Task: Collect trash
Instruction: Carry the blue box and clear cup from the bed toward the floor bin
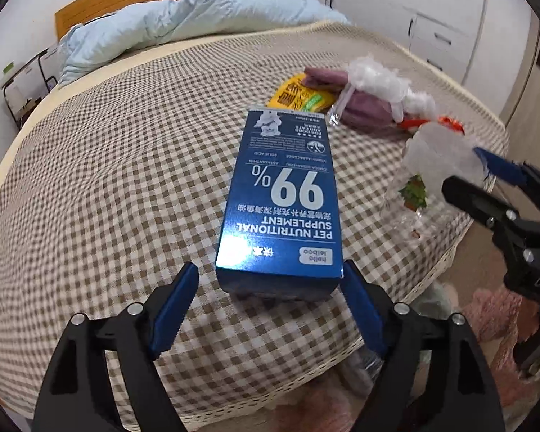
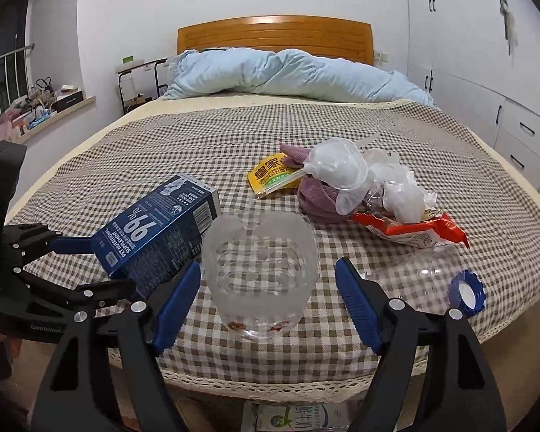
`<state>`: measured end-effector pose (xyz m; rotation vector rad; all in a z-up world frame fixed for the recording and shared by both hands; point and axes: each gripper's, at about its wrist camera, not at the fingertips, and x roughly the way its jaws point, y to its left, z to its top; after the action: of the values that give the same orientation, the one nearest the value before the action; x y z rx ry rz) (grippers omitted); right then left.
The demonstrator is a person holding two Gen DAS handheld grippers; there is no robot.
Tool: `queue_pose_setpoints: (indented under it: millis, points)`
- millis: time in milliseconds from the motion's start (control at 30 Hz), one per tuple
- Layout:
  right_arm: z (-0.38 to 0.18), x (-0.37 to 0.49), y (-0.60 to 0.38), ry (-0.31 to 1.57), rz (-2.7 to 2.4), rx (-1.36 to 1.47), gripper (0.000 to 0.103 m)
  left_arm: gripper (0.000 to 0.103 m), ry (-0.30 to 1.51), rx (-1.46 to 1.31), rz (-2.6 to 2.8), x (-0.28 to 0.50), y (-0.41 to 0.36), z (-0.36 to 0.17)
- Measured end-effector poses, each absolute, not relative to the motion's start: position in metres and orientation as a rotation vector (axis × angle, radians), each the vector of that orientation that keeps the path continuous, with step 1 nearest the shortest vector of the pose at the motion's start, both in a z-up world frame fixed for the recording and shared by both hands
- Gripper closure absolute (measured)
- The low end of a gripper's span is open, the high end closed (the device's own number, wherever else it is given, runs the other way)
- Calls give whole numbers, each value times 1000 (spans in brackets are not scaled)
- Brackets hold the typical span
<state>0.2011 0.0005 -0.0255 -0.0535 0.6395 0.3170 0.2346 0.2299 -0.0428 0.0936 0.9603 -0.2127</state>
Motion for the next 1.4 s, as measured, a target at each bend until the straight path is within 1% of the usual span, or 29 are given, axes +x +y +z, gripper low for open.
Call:
queue_pose_setpoints:
  millis: [33, 67, 100, 267, 833, 1267, 1400]
  points:
    - [-26, 200, 1, 640, 315, -59, 34, 43, 958, 88, -220, 232, 232, -43]
    - [-27, 200, 2, 650, 313, -69, 37, 44, 956, 84, -224, 231, 231, -43]
    - [-28, 200, 1, 665, 316, -72, 43, 44, 943, 86, -220, 229, 231, -42]
    - [-26, 193, -6, 657, 309, -66, 45, 44, 901, 118, -237, 219, 224, -29]
    - [-9, 167, -44, 578, 332, 7, 45, 45, 816, 167, -199, 195, 207, 30]
    - [-2, 132, -81, 535, 385, 24, 45, 45, 818, 241, -238, 154, 158, 67]
    - [-2, 116, -98, 518, 386, 23, 45, 45, 811, 244, -268, 137, 144, 70]
